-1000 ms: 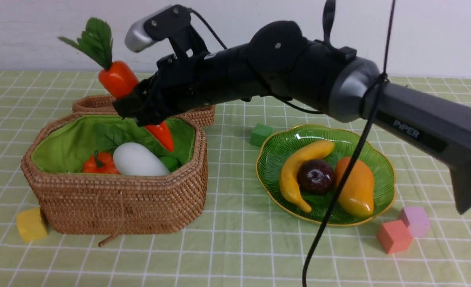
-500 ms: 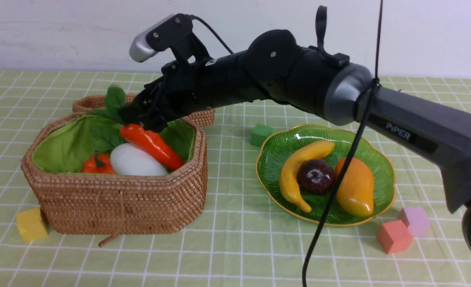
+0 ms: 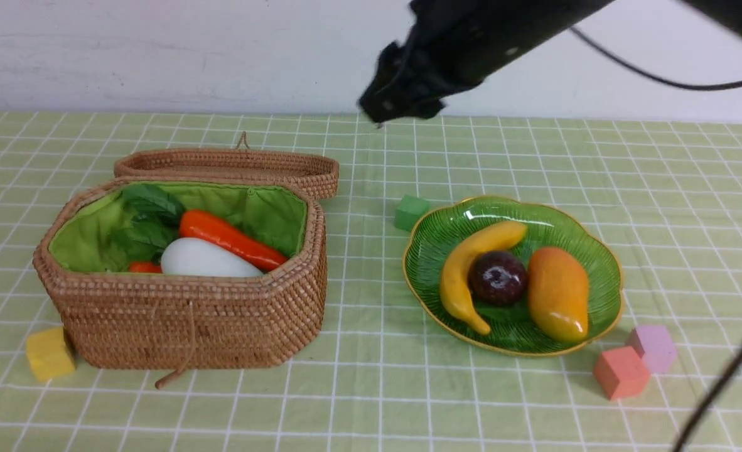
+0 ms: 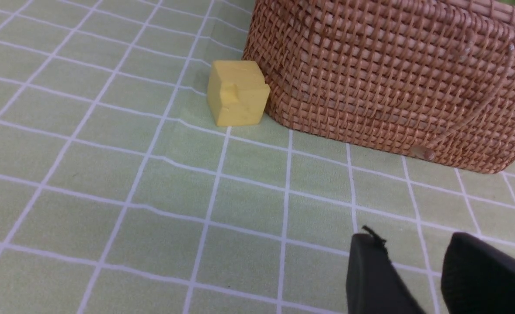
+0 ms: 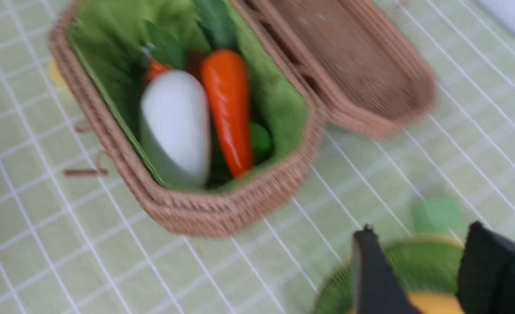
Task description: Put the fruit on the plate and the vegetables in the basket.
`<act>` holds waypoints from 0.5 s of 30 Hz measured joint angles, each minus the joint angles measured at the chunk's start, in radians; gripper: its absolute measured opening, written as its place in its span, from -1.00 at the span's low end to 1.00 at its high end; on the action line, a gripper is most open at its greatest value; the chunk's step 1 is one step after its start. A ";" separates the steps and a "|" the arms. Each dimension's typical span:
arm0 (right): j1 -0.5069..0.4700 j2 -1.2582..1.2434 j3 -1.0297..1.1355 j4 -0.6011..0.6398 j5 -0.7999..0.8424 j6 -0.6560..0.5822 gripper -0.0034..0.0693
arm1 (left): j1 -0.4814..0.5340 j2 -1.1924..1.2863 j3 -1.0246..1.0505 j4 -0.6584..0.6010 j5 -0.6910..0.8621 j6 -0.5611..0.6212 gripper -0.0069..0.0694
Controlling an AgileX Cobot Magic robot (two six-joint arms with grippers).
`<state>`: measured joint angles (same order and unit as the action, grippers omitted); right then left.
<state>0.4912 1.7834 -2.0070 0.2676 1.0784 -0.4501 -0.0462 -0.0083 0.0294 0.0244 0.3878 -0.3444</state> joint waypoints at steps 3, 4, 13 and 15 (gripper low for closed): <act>-0.024 -0.129 0.012 -0.152 0.121 0.170 -0.77 | 0.000 0.000 0.000 0.000 0.000 0.000 -0.19; -0.024 -0.138 0.019 -0.166 0.131 0.179 -0.82 | 0.000 0.000 0.000 0.000 0.000 0.000 -0.19; -0.030 -0.632 0.500 -0.225 0.080 0.456 -0.95 | 0.000 0.000 0.000 0.000 0.000 0.000 -0.19; -0.030 -0.697 0.601 -0.225 0.051 0.485 -0.95 | 0.000 0.000 0.000 0.000 0.000 0.000 -0.19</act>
<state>0.4617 1.0867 -1.4056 0.0423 1.1293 0.0348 -0.0462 -0.0083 0.0294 0.0244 0.3878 -0.3444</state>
